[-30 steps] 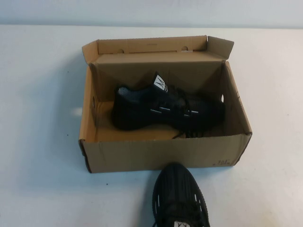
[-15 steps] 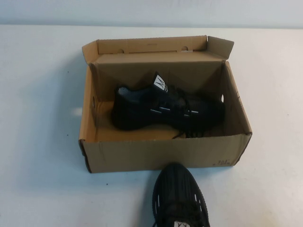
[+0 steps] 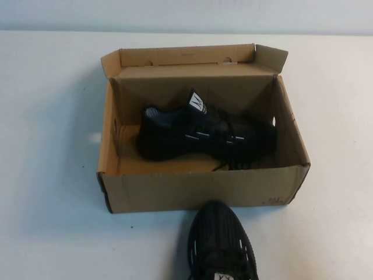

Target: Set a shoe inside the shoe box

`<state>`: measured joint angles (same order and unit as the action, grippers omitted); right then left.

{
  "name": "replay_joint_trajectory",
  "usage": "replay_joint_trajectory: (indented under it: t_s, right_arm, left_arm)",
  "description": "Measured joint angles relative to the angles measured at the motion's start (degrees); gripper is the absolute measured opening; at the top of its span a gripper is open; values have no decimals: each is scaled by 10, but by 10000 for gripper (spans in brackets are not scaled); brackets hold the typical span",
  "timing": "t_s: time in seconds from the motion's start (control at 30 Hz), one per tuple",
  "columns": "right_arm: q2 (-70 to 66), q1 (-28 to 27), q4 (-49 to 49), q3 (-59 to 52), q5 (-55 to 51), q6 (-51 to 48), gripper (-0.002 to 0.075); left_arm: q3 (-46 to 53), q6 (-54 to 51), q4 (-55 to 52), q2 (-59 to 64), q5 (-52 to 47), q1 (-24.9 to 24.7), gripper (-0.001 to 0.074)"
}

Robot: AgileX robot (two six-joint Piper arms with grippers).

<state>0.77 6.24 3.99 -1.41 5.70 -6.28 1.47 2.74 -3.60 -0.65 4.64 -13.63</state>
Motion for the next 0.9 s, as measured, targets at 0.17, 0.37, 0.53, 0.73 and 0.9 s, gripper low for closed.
replay_joint_trajectory:
  t_s: [0.17, 0.37, 0.53, 0.73, 0.9]
  right_arm:
    - [0, 0, 1, 0, 111, 0, -17]
    - [0, 0, 1, 0, 162, 0, -17]
    - [0, 0, 1, 0, 273, 0, -17]
    - [1, 0, 2, 1, 480, 45, -17]
    - [1, 0, 3, 74, 476, 109, -16]
  left_arm:
    - [0, 0, 0, 0, 56, 0, -1]
    - [0, 1, 0, 0, 77, 0, -1]
    - [0, 46, 0, 0, 197, 0, -1]
    - [0, 68, 1, -1, 437, 0, -1]
    - [-69, 71, 1, -2, 429, 0, -1]
